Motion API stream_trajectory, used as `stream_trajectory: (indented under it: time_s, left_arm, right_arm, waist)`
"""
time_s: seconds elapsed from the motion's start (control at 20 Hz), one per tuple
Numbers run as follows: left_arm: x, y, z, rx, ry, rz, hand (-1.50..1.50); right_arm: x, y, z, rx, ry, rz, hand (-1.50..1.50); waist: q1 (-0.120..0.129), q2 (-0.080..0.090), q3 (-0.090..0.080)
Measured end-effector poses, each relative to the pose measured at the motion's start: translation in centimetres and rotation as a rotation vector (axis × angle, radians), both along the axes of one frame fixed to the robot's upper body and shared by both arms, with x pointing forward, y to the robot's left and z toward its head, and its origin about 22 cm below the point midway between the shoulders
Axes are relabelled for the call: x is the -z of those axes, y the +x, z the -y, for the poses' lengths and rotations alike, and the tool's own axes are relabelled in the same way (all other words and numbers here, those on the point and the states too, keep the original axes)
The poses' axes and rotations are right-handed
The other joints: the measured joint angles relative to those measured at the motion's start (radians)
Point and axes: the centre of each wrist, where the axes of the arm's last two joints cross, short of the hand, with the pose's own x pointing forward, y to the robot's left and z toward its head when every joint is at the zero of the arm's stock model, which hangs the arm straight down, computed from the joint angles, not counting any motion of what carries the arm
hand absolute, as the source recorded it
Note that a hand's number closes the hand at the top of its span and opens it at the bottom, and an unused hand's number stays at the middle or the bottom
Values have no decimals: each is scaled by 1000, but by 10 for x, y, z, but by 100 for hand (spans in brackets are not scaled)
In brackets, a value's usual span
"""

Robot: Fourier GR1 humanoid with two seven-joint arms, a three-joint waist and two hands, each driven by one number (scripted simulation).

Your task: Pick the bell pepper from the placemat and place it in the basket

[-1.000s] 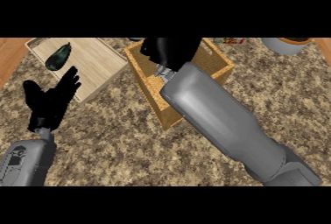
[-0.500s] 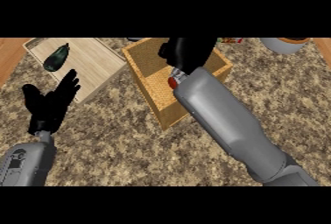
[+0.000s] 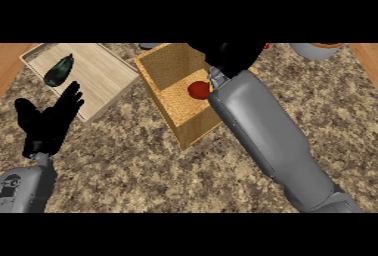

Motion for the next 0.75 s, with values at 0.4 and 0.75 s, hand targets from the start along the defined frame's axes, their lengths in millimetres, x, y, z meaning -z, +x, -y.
stream_trajectory:
  time_s: [0.4,0.75]
  left_arm:
    - [7,-8,-11,-47,-1,-22,0]
    - [10,-19,-20,-76,2,-25,0]
  right_arm:
    - [-3,-28,42,33,237,137,-150]
    - [27,-94,77,-9,381,97,-150]
  waist:
    - [-49,-15,1]
    - [-76,-20,1]
